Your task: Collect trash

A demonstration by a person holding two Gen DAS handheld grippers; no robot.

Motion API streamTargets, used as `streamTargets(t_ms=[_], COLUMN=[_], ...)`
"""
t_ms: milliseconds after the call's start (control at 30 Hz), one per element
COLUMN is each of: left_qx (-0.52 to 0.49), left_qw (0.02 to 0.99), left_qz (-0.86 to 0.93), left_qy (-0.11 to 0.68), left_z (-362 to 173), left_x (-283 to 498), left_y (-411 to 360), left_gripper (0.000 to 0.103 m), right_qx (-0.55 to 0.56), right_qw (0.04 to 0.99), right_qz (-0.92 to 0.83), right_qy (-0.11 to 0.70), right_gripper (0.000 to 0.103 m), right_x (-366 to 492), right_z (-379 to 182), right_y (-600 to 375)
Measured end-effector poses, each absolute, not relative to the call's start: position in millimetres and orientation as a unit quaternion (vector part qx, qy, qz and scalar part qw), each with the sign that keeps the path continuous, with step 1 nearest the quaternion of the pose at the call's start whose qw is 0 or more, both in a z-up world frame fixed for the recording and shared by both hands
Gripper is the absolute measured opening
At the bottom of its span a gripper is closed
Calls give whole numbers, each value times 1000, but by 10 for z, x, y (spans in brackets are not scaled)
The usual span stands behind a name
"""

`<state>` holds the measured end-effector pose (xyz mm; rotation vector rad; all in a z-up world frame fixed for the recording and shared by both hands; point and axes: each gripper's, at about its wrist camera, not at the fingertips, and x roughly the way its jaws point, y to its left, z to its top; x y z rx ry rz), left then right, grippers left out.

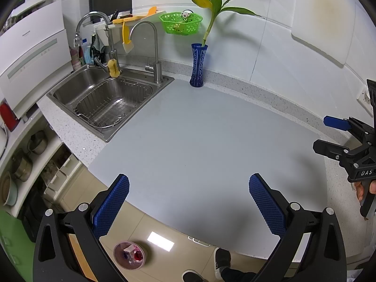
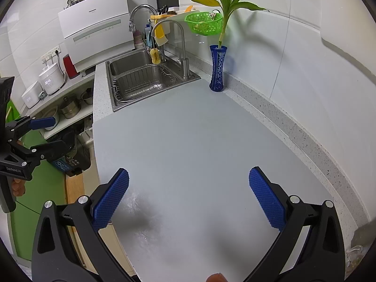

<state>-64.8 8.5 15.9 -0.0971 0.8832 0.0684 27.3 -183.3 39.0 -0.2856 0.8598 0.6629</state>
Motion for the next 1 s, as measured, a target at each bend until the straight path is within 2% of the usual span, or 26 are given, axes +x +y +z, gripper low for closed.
streamTargets(t_ms=[1000], left_qx=[-37], left_qw=[903], left_qz=[38], left_qy=[426], left_z=[179], left_x=[-545], left_y=[96], left_gripper=[98], right_qx=[-135], right_qw=[847], right_qz=[315], right_qy=[407], right_gripper=[100], right_x=[261], right_z=[400], right_y=[-1823])
